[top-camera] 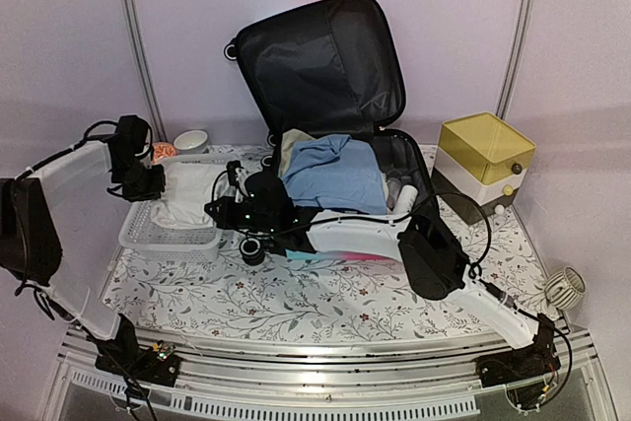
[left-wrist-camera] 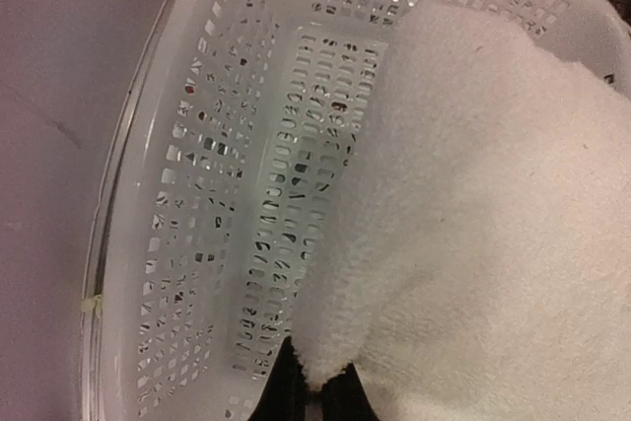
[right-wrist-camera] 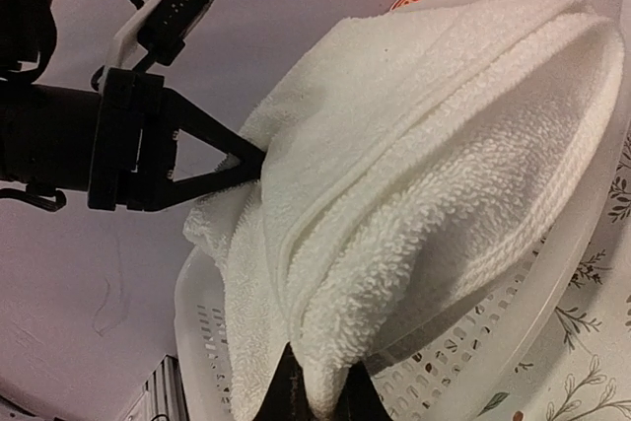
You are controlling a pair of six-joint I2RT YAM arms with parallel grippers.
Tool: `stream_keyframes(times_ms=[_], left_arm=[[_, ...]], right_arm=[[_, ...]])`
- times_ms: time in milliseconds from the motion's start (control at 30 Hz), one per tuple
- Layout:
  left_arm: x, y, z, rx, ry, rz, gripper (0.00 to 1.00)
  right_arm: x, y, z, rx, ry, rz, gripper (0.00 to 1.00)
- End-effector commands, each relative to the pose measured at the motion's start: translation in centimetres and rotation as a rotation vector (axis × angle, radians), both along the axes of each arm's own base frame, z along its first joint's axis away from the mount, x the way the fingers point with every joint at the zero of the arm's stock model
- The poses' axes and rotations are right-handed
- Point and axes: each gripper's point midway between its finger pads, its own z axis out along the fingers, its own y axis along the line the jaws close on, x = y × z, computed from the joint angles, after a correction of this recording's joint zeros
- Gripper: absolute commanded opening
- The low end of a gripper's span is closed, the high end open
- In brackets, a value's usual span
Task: Open, take out, and arrange the luggage
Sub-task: Place the clothes in the bin, then adjust the bin at the center of the board.
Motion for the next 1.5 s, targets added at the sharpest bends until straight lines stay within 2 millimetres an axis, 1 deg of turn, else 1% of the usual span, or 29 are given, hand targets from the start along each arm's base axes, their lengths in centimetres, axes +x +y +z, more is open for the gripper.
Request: stream_keyframes(times_ms=[0,67,100,133,167,200,233,267,333,367,400,433,500,533,567,633,667,800,833,867,900,967,1067,1100,1167,1233,1300,1400,1467], left_arm=[[1.9,4.9,-2.1,0.068,-0.016,0.118,0.0],[2.1,6.0,-3.3,0.079,0.018,0.129,0.0],[2.0,6.7,-3.9,0.097,0.044,0.139,0.0],[1.9,7.3,-4.6,0.112,0.069,0.15,0.0],[1.9,7.6,-5.2,0.122,0.089,0.147,0.01],[1.9,7.7,-6.1,0.134,0.106,0.133,0.12],[2.1,7.4,-7.1,0.134,0.124,0.101,0.23],[2.3,7.1,-7.9,0.137,0.146,0.081,0.32],[2.6,6.5,-8.4,0.159,0.183,0.072,0.4],[2.9,6.0,-8.1,0.186,0.182,0.059,0.46],[3.2,5.5,-7.6,0.221,0.172,0.046,0.51],[3.5,5.0,-7.0,0.259,0.159,0.034,0.58],[3.9,4.4,-5.9,0.311,0.14,0.015,0.76],[4.0,4.4,-5.4,0.334,0.138,0.017,0.78],[4.0,4.6,-4.8,0.348,0.141,0.032,0.78],[3.7,4.7,-3.3,0.349,0.14,0.071,0.78],[3.6,4.5,-2.6,0.343,0.128,0.075,0.78],[2.8,1.4,-0.4,0.302,0.059,0.026,0.79],[2.5,0.9,-0.1,0.3,0.047,0.023,0.82],[2.2,0.7,0.0,0.301,0.045,0.025,0.87],[1.8,0.5,0.1,0.299,0.044,0.028,0.88],[1.7,-0.6,-0.2,0.24,0.035,0.0,0.83],[2.5,-3.8,-0.7,0.079,-0.028,-0.098,0.66],[2.8,-4.7,-0.9,0.033,-0.047,-0.12,0.61],[3.4,-5.8,-1.4,-0.025,-0.062,-0.144,0.56],[4.1,-5.4,-2.5,-0.002,-0.046,-0.126,0.56],[4.6,-4.2,-4.0,0.06,0.0,-0.086,0.54],[4.6,-2.1,-6.8,0.155,0.099,-0.017,0.43],[4.7,-1.8,-7.8,0.157,0.126,-0.005,0.31]], right_arm=[[2.3,0.0,1.1,0.098,-0.053,-0.08,0.03],[2.3,0.4,0.6,0.119,-0.043,-0.074,0.11],[2.2,0.6,0.5,0.126,-0.037,-0.07,0.2],[2.0,0.7,0.5,0.126,-0.034,-0.069,0.37],[1.8,0.7,0.7,0.122,-0.034,-0.07,0.49],[1.5,0.7,1.0,0.112,-0.04,-0.07,0.56],[1.3,0.6,1.6,0.107,-0.045,-0.071,0.59],[0.9,0.3,2.1,0.098,-0.052,-0.076,0.61],[0.4,-0.7,3.7,0.097,-0.067,-0.096,0.64],[0.1,-1.4,3.8,0.08,-0.069,-0.104,0.65],[-0.1,-2.1,4.7,0.079,-0.077,-0.115,0.65],[-0.2,-3.0,6.6,0.086,-0.101,-0.132,0.66],[-0.5,-4.4,8.5,0.086,-0.137,-0.147,0.67],[-0.9,-4.9,9.5,0.085,-0.167,-0.145,0.67],[-1.3,-5.6,11.4,0.098,-0.189,-0.139,0.66],[-2.2,-6.6,13.0,0.093,-0.223,-0.118,0.66],[-2.6,-7.1,13.5,0.084,-0.241,-0.112,0.67],[-4.1,-9.4,15.3,0.058,-0.289,-0.087,0.66],[-4.4,-10.1,15.5,0.046,-0.298,-0.086,0.66],[-4.5,-10.9,16.0,0.041,-0.305,-0.087,0.66],[-4.7,-11.7,16.4,0.034,-0.311,-0.085,0.66],[-4.7,-13.3,16.2,0.0,-0.297,-0.091,0.66],[-4.1,-15.9,16.4,-0.045,-0.276,-0.102,0.66],[-4.0,-17.1,16.8,-0.057,-0.271,-0.11,0.66],[-3.5,-19.3,16.9,-0.088,-0.255,-0.134,0.66],[-3.3,-21.7,17.0,-0.106,-0.251,-0.159,0.66],[-3.0,-24.4,17.1,-0.129,-0.257,-0.21,0.65],[-2.6,-27.9,17.4,-0.169,-0.265,-0.282,0.64],[-2.4,-29.8,17.6,-0.19,-0.263,-0.313,0.63]])
